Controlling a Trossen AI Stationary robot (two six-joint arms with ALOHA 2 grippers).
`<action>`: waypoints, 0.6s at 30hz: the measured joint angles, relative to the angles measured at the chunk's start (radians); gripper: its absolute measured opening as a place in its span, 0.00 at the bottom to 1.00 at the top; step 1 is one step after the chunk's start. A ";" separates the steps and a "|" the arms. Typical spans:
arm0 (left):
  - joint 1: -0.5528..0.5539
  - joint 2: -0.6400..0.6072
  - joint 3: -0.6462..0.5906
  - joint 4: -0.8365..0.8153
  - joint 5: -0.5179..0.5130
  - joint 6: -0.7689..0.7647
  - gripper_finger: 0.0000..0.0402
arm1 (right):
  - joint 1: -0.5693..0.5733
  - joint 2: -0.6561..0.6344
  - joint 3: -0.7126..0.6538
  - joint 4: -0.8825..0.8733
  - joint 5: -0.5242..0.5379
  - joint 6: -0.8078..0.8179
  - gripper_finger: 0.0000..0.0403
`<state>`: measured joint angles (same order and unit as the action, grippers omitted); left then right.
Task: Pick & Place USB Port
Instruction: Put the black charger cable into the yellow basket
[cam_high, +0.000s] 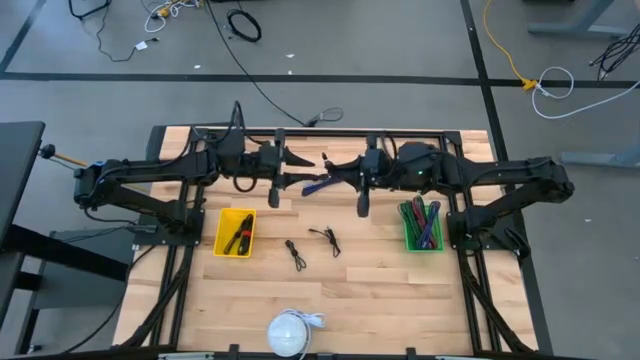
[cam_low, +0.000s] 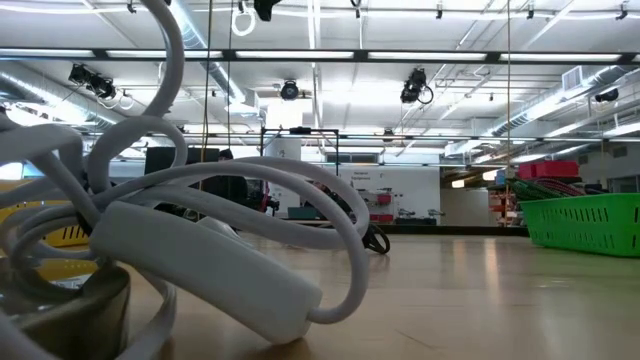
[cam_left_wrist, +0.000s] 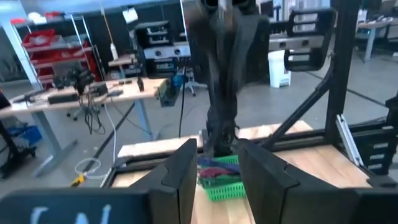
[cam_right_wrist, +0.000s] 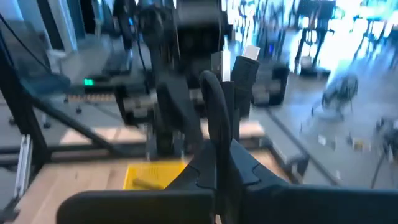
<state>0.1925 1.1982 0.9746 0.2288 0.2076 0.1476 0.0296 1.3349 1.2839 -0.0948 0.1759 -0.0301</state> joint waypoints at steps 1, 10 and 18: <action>0.000 0.004 0.000 0.013 0.000 0.000 0.30 | 0.000 -0.001 0.000 0.029 -0.006 -0.017 0.00; 0.000 0.055 0.000 0.122 0.048 -0.006 0.30 | -0.005 0.019 0.000 0.162 -0.061 -0.088 0.01; 0.000 0.073 0.000 0.185 0.060 -0.006 0.30 | -0.020 0.058 0.000 0.183 -0.065 -0.086 0.01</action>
<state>0.1921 1.2709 0.9745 0.4135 0.2674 0.1417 0.0096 1.3926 1.2839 0.0881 0.1110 -0.1165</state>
